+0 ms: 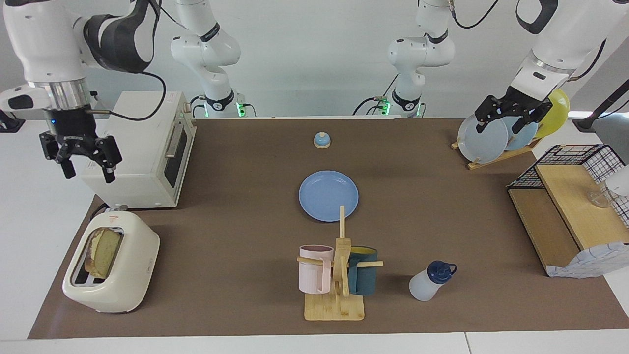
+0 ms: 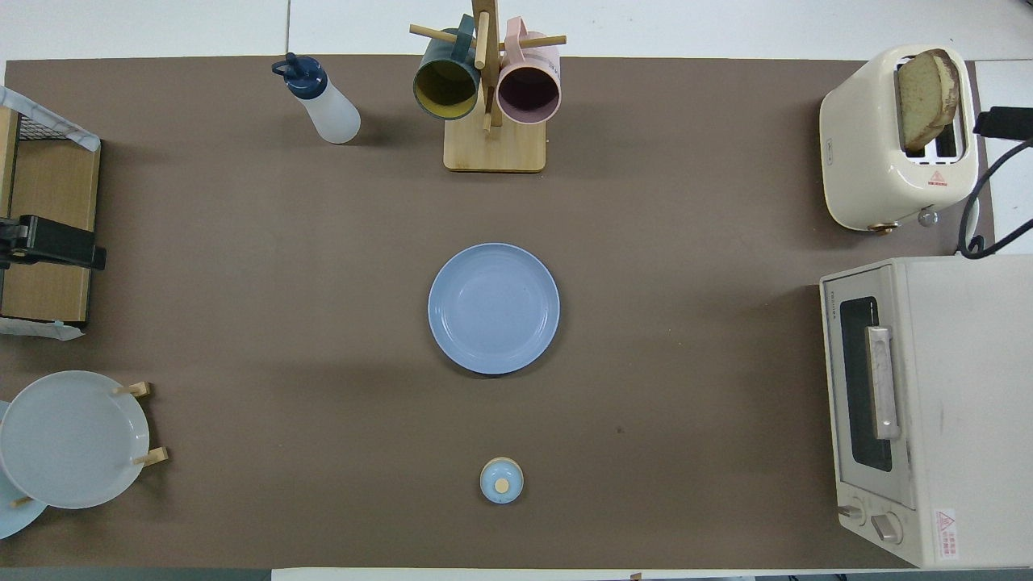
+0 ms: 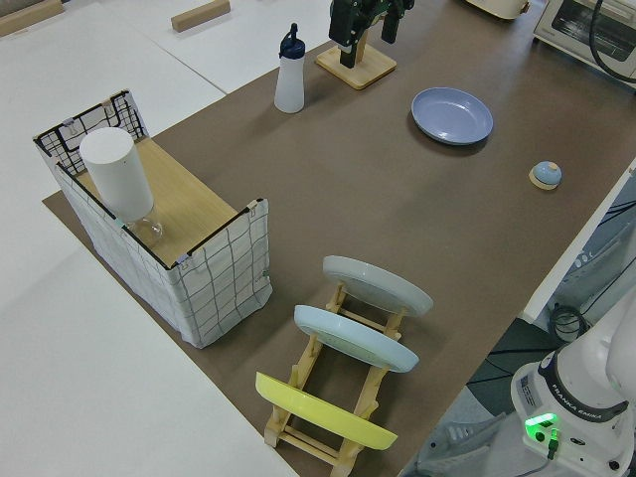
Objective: Put bread on plate and add seasoning
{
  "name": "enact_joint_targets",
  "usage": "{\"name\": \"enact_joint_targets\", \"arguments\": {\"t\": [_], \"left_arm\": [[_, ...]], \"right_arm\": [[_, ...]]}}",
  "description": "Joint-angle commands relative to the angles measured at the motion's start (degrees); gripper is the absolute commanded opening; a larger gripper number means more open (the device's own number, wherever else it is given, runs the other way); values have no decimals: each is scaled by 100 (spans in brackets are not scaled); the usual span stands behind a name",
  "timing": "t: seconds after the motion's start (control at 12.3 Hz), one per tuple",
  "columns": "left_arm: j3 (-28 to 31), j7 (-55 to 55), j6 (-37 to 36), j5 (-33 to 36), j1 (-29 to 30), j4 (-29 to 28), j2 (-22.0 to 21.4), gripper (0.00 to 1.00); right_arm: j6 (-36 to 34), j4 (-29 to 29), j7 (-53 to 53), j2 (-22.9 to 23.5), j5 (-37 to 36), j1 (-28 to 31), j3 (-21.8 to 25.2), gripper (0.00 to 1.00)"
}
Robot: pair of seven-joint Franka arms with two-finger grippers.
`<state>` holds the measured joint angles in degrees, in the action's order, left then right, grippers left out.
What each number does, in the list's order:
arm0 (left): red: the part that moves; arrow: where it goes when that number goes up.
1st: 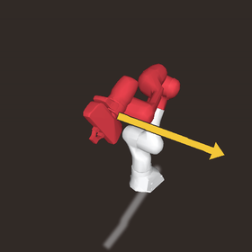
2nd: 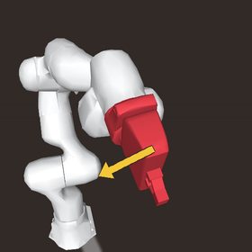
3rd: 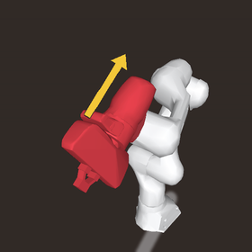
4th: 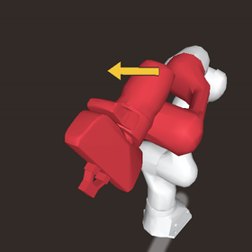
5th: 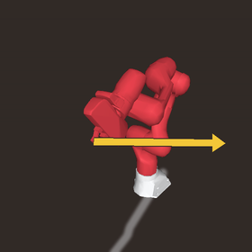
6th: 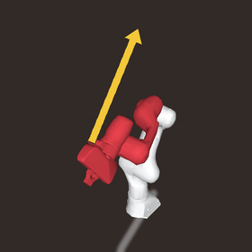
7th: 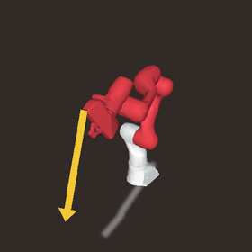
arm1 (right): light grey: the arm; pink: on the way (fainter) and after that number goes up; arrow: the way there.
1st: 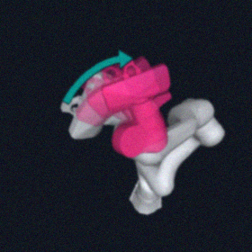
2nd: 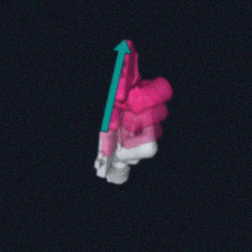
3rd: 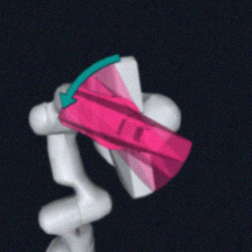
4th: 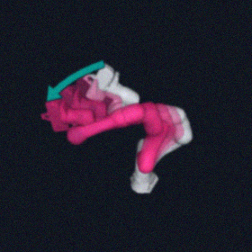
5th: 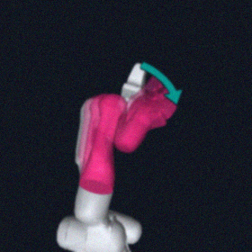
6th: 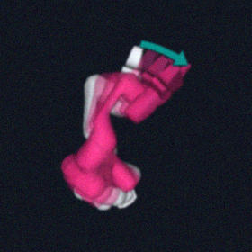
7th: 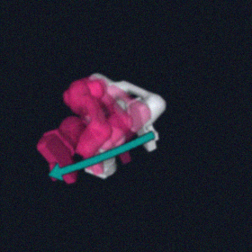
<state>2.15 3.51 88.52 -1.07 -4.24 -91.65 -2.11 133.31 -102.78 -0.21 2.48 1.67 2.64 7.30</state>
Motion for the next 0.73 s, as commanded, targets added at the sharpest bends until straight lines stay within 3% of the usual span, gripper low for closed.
{"name": "enact_joint_targets", "arguments": {"t": [0.0, 0.24, 0.4, 0.49, 0.57, 0.65], "left_arm": [[-4, -131, 515, 80, -156, -413, -202, 100], [-12, -463, 2829, 80, -323, -1956, -728, 100], [-12, -877, 3948, 89, -612, -2547, -651, 100], [-4, -879, 4467, 98, -701, -2724, -555, 100], [-4, -887, 4934, 98, -736, -2952, -493, 100], [-4, -896, 5452, 246, -841, -3155, -336, 100]], "right_arm": [[702, 355, -50, 778, 525, 70, -53, 100], [1170, 338, -356, 1166, 527, 43, -53, 100], [1398, 294, -392, 1316, 527, -9, -53, 100], [1390, 285, -505, 1334, 475, -9, -53, 90], [1355, 242, -811, 1317, 474, 17, -53, 74], [1312, 206, -1154, 1291, 474, 52, -53, 48]]}}
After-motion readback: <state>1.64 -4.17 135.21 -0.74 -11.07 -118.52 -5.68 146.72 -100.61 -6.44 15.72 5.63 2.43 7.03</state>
